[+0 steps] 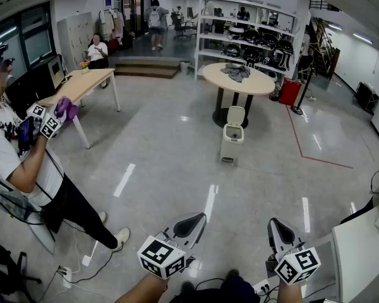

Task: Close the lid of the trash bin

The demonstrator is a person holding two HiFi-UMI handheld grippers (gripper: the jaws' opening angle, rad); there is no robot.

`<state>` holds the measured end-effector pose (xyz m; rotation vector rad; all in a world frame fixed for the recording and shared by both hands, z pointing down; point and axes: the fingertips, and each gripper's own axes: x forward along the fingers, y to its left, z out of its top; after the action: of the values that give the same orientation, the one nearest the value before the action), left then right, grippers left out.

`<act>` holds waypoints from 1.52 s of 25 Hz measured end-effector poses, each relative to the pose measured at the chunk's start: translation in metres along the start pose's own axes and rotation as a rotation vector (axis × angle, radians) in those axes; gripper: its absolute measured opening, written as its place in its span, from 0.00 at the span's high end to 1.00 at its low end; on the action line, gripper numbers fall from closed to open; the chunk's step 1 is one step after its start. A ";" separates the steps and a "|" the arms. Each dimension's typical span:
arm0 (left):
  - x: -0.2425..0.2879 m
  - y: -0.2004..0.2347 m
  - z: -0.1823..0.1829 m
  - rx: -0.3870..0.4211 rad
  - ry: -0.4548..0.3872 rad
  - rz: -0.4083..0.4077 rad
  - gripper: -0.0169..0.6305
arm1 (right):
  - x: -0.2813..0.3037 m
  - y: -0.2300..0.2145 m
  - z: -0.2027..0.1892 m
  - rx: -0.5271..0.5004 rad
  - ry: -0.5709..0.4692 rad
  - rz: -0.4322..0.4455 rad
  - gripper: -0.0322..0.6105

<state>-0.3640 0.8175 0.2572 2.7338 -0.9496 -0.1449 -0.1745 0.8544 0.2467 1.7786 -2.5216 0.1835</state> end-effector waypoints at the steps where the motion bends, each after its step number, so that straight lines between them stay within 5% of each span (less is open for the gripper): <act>1: 0.006 0.002 0.000 0.002 0.003 -0.001 0.99 | 0.005 -0.004 0.000 0.001 -0.001 0.001 0.94; 9: 0.068 0.035 0.001 0.026 0.012 0.036 0.99 | 0.067 -0.055 -0.002 0.018 -0.008 0.046 0.94; 27: 0.298 0.090 0.047 0.063 0.022 0.068 0.99 | 0.215 -0.248 0.043 0.060 -0.044 0.120 0.94; 38: 0.411 0.218 0.053 0.039 -0.001 0.038 0.99 | 0.359 -0.307 0.044 0.036 -0.021 0.080 0.94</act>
<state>-0.1815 0.3865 0.2570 2.7489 -1.0144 -0.1223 -0.0053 0.4113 0.2636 1.7019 -2.6227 0.2161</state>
